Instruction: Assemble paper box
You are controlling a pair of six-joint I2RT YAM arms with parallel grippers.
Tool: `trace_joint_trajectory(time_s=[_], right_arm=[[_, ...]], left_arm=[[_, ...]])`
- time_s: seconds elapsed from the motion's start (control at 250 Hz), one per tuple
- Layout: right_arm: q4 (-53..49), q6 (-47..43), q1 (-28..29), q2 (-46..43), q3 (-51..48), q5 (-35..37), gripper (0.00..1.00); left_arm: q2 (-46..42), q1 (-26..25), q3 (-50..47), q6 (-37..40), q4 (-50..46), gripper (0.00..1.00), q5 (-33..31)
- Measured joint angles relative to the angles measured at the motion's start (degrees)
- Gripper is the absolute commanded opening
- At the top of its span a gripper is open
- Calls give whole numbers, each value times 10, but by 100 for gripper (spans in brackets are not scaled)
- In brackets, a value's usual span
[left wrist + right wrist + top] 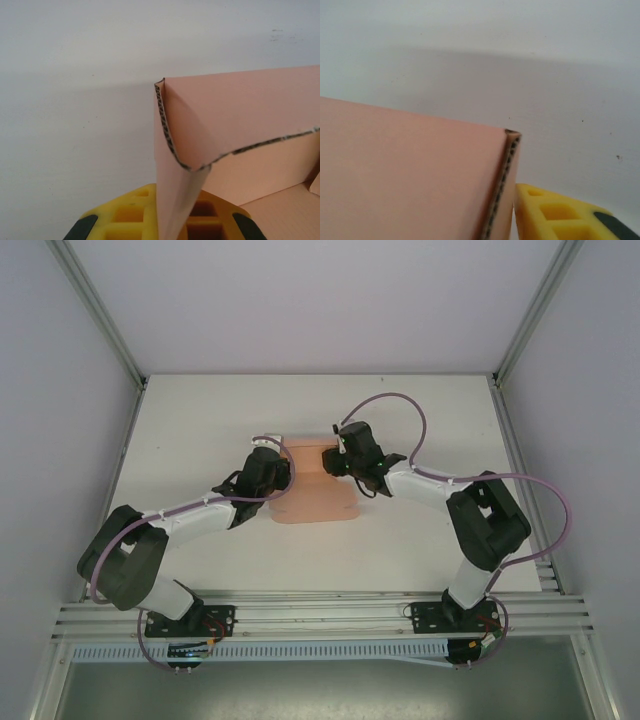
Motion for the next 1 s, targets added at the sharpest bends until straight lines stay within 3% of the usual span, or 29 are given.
trace_joint_trajectory(time_s=[0.084,0.18,0.244,0.428,0.5,0.608,0.815,0.999], right_arm=[[-4,0,2,0,0,2,31],[-12,2,3,0,1,6,22],[-21,3,4,0,1,9,21],[-65,-3,12,-3,3,32,38],[-80,-6,12,-8,3,37,38],[-87,-7,12,-25,-5,36,29],[-95,-9,12,-44,-10,43,33],[-97,-10,14,-44,-9,41,11]], left_arm=[[0,0,0,0,-3,0,0],[0,0,0,-1,-6,0,-2],[0,0,0,-1,-11,0,-4],[0,-5,0,-1,-24,0,-4],[0,-7,1,-1,-29,0,-3],[0,-7,4,-2,-29,0,2],[-1,-10,5,-3,-18,0,7],[-6,-11,4,-3,-19,0,10]])
